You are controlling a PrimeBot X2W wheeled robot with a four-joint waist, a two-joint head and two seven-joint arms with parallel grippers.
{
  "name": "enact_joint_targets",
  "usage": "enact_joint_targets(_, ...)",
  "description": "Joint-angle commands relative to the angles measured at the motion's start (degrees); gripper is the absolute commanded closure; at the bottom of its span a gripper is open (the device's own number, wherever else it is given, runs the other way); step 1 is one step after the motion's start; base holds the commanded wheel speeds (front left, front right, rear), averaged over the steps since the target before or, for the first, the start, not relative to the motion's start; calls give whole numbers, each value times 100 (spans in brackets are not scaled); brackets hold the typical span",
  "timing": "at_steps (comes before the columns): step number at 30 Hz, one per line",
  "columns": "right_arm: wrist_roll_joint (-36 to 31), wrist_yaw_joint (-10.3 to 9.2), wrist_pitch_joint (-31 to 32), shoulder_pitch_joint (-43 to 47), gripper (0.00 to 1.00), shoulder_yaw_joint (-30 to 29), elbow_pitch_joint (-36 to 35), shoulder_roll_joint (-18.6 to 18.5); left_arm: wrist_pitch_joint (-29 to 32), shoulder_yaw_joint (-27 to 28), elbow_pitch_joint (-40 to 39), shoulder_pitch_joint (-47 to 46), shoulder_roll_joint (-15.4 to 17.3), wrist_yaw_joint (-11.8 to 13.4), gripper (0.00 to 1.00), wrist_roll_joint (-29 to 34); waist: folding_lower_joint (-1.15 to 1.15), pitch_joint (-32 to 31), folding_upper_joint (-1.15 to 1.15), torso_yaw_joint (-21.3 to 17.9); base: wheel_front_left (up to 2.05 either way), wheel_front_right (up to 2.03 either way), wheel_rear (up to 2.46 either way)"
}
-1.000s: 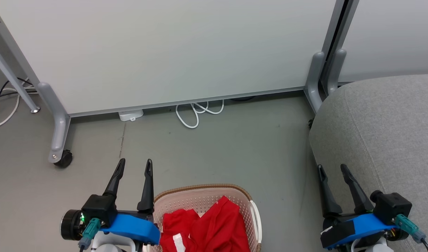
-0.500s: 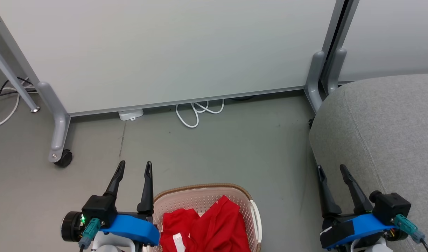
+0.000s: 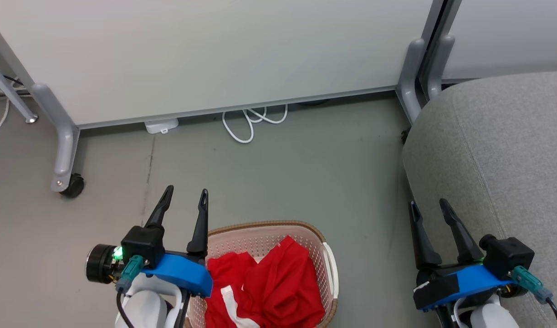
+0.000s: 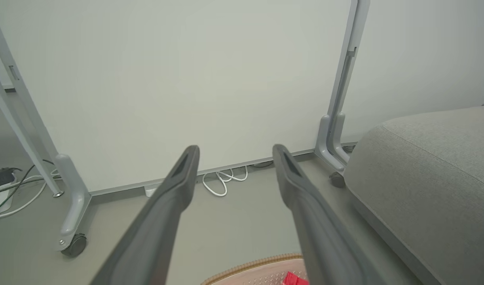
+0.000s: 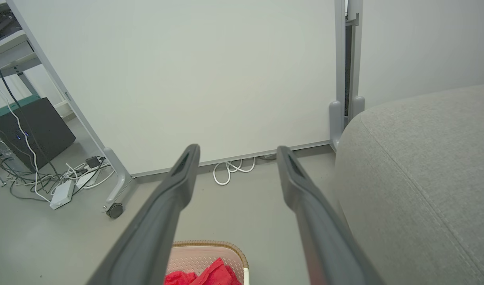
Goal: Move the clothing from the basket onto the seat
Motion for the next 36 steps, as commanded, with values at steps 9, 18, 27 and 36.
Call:
enact_joint_targets(9, 38, 3, -21, -566, 0, 97, -113, -30, -23, -695, 867, -1000, 379, -57, 0, 58, 0, 1015, 0, -377, 0, 0, 0)
enact_joint_targets(18, 82, 3, -20, -1057, 0, 157, -261, -27, -23, -1723, 1898, -1899, 733, -41, 0, -117, 0, 1903, 0, -615, 0, 0, 0)
enact_joint_targets(27, 120, 3, -20, -1574, 0, 238, -374, -28, -23, -2708, 2949, -2708, 913, -42, 0, -244, 0, 2735, 0, -744, 0, 0, 0)
enact_joint_targets(36, 174, 3, -20, -2016, 0, 360, -500, -27, 64, -3648, 4190, -3398, 1030, -42, 0, -361, 0, 3454, 0, -877, 0, 0, 0)
